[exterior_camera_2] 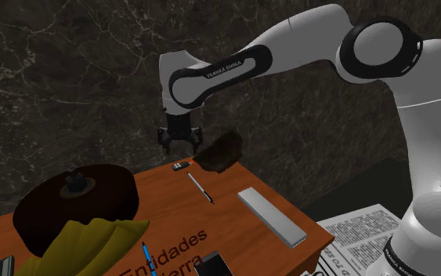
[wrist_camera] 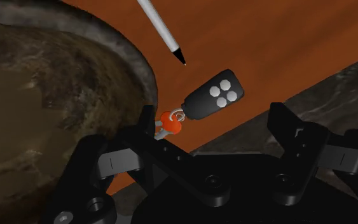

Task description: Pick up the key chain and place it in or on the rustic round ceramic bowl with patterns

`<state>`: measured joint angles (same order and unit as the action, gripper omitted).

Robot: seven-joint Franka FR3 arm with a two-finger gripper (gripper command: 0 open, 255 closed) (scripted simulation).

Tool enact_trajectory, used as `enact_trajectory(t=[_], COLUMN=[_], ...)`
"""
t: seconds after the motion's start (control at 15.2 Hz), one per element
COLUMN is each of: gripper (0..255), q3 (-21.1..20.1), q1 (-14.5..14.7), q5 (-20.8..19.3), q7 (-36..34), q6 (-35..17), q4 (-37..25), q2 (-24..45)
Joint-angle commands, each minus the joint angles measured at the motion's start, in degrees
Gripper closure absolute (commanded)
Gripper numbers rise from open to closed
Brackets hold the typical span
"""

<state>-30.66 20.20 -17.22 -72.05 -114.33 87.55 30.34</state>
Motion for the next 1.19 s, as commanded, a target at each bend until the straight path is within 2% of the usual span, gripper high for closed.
enact_trajectory(t=[0.0, 0.46, 0.99, 1.06, 1.12], gripper=[0, 0, 0, 255, 255], q3=[0.5, 1.3, 1.3, 1.3, 1.3], q1=[1.4, 1.7, 1.7, 1.7, 1.7], q5=[-1.0, -2.2, -2.2, -2.2, -2.2], q7=[-1.0, -1.7, -1.7, -1.7, -1.7], q6=[0.1, -3.8, -3.8, -3.8, -3.8], q4=[-2.3, -0.3, -0.3, -0.3, -0.3], q2=[2.5, 4.5, 4.5, 4.5, 4.5])
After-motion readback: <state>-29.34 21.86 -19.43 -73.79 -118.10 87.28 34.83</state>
